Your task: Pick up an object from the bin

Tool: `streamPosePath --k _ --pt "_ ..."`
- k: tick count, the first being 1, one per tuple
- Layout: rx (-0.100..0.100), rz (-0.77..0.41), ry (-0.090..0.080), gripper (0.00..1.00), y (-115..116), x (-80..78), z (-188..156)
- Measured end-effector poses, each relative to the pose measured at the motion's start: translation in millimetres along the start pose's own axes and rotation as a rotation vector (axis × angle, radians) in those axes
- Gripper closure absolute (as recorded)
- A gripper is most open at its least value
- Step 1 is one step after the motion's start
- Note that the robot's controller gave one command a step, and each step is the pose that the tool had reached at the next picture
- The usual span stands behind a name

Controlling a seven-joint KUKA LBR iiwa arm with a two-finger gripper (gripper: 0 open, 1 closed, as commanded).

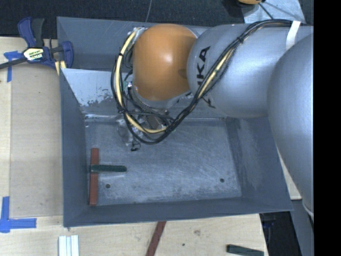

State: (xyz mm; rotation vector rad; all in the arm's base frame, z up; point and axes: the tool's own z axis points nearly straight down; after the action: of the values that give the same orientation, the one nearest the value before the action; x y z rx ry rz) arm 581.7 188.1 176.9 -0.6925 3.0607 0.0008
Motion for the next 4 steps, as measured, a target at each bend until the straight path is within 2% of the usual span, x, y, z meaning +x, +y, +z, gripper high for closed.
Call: streamPosePath --k 1,2,3,4 --pt "0.0 0.001 0.0 0.0 0 0.0 0" --pt "0.0 0.001 0.0 0.0 0 0.1 0" --pt "0.001 -0.048 -0.006 0.0 19 22.9 51" --pt "-0.001 -0.225 -0.003 1.0 45 7.9 92"
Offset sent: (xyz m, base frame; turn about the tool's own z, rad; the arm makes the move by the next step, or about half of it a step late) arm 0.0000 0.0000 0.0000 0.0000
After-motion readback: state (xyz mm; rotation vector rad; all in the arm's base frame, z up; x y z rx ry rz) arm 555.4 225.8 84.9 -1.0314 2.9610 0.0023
